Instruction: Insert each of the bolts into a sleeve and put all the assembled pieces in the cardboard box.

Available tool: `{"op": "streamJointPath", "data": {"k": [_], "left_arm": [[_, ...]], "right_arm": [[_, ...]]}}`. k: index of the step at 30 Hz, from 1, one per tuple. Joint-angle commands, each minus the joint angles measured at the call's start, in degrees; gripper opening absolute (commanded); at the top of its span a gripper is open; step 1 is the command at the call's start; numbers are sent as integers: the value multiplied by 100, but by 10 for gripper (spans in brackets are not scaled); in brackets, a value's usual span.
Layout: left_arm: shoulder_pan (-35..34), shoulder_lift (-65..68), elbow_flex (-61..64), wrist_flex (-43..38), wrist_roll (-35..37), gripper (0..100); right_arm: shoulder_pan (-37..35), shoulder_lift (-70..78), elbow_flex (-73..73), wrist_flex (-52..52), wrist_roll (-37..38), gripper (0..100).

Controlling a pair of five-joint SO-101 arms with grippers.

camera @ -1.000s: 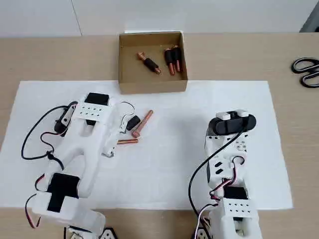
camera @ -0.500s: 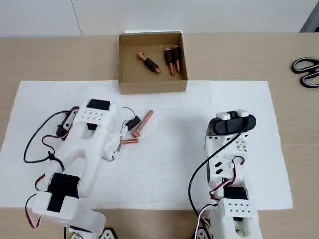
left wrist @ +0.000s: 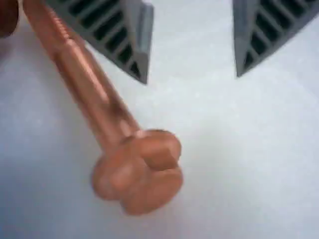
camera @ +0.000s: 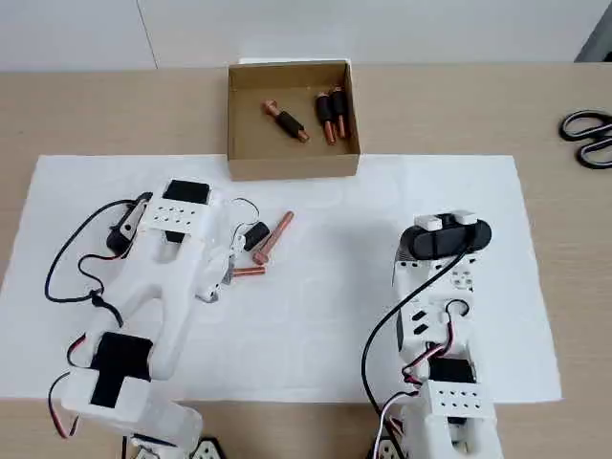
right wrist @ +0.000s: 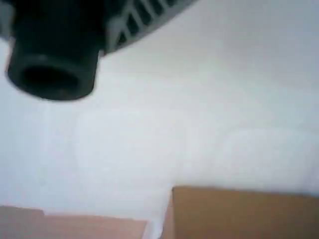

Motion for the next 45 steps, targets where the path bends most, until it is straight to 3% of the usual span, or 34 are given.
{"op": "streamJointPath", "data": {"k": [1,16,28,35,40,45], "left_arm": [[-18,-44,-233,-79,-35,109],[26,-88,-725,193,-53,105],[589,-70,-1473,756,-35,108],[536,-35,-1473,809,1415,109],[440,-35,-1358,659,1495,109],[97,-35,-708,-141,1477,109]], "right_arm": [[-4,-110,44,4,53,4],[-4,-84,44,4,53,4],[-4,-75,44,4,53,4],[-4,-66,44,4,44,4],[-4,-66,44,4,44,4],[-4,-66,44,4,44,4]]}}
